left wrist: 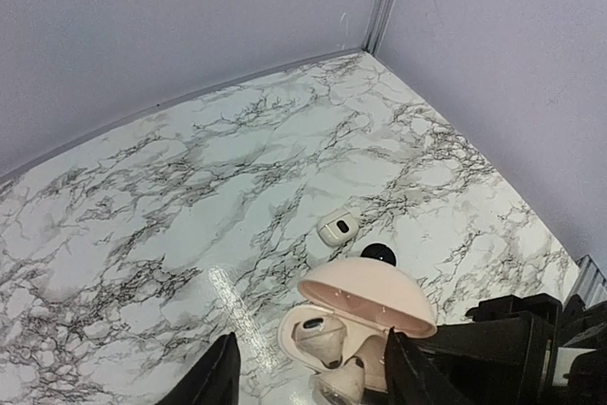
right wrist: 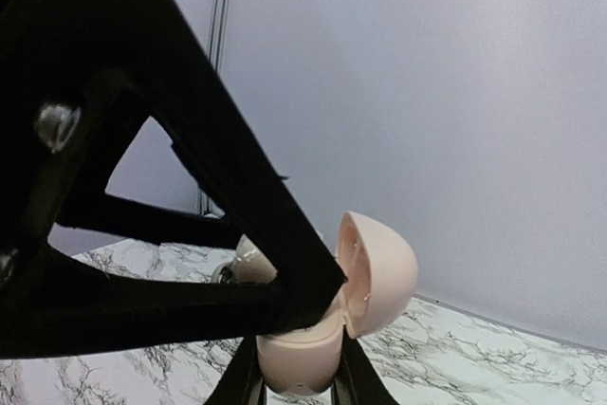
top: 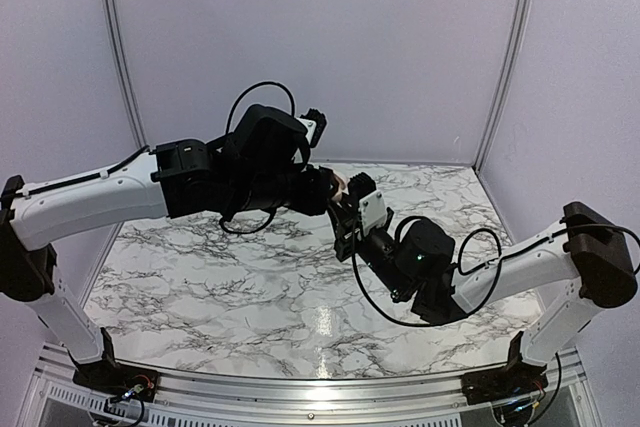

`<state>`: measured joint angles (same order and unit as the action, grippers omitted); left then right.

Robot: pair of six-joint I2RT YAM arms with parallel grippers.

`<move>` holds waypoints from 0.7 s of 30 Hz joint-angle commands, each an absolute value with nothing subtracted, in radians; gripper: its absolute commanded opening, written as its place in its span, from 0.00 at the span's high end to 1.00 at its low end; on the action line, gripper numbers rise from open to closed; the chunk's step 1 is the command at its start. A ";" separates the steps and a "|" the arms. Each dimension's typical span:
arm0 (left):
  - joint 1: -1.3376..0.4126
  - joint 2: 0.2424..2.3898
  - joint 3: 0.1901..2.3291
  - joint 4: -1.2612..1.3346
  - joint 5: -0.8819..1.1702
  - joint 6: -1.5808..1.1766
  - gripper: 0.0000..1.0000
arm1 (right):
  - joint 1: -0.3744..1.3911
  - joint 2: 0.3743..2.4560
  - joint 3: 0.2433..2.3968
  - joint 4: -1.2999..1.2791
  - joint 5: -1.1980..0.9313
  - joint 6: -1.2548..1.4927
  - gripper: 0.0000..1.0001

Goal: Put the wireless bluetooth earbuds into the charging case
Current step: Insert the right earbud into the right side groove of the charging case.

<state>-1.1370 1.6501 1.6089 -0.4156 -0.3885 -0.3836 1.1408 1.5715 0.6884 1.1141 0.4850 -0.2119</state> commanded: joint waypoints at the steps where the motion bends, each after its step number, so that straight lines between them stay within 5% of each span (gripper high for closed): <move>1: -1.138 1.640 1.631 -0.445 -0.382 -0.382 0.37 | 1.151 1.564 0.698 1.181 0.464 -0.186 1.00; 8: -1.138 1.592 1.599 -0.399 -0.361 -0.359 0.02 | 1.150 1.565 0.692 1.180 0.464 -0.175 1.00; 21: -1.134 1.465 1.517 -0.341 -0.428 -0.300 0.01 | 1.149 1.540 0.673 1.163 0.457 -0.159 1.00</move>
<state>-1.1362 1.5246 1.5406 -0.3714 -0.3893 -0.3462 1.1412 1.5715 0.6811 1.1450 0.4713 -0.1791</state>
